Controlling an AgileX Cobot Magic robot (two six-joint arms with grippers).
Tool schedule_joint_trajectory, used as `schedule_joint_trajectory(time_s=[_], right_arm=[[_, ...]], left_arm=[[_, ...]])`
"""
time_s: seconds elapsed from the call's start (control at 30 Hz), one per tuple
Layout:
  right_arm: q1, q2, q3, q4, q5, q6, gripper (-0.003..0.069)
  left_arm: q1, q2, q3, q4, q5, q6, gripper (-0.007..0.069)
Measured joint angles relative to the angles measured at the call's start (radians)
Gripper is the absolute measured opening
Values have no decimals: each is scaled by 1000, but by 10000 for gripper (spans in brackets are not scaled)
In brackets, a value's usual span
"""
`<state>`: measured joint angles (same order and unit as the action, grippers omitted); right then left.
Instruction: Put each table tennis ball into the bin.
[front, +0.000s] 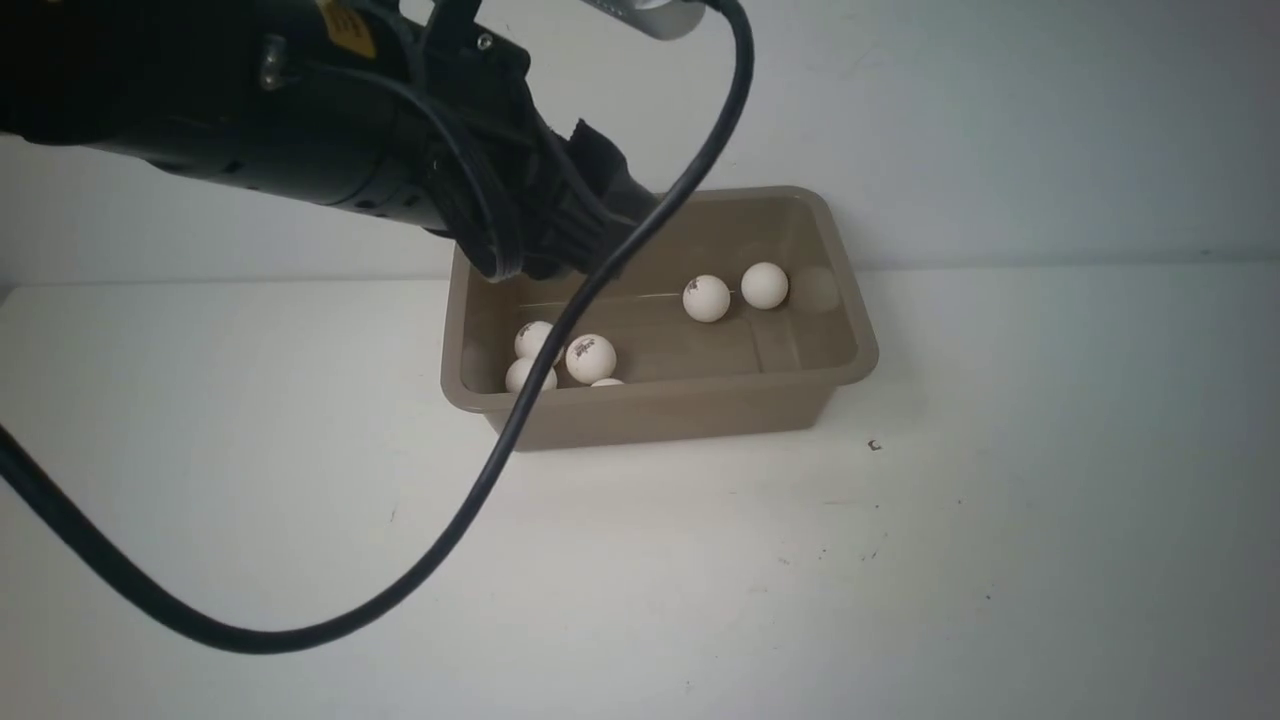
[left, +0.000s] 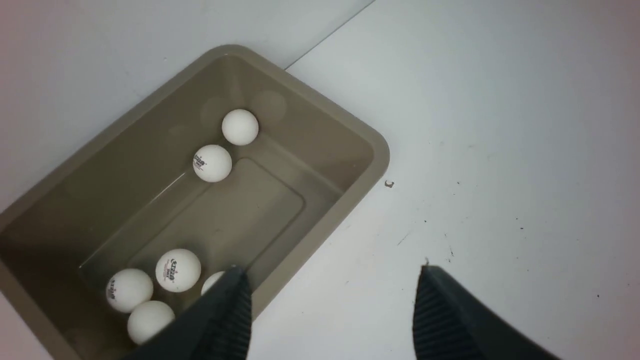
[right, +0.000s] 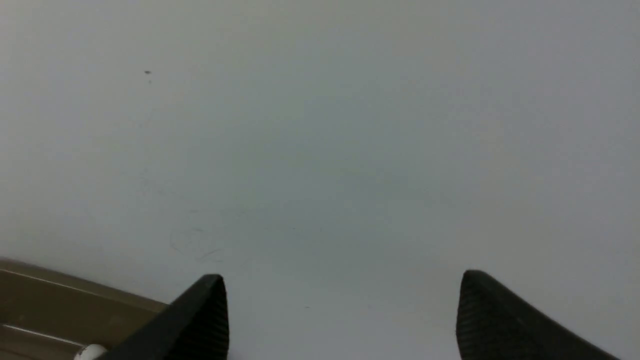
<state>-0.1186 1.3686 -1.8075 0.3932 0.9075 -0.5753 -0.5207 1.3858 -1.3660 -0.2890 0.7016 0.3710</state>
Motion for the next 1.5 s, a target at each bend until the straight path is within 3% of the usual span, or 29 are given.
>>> schedule_joint_trajectory(time_s=[0.3,0.53,0.73,1.17,1.3,1.5], right_arm=[[0,-222,132,-31,39,47,556],[0,-436,529,3,-5,36,556],[0,-754,1103,221,-188,-150,556],[0,-935,1434,495,-239,-382,556],[0,-935,1436,469,-239,-387,555],[0,-935,1450,284,-247,-312,531]], left_arm=[[0,0,0,-4,-9,21,396],[0,0,0,-7,-37,26,396],[0,0,0,-10,-53,26,396],[0,0,0,-10,-63,26,396],[0,0,0,-10,-65,26,396],[0,0,0,-10,-73,26,396]])
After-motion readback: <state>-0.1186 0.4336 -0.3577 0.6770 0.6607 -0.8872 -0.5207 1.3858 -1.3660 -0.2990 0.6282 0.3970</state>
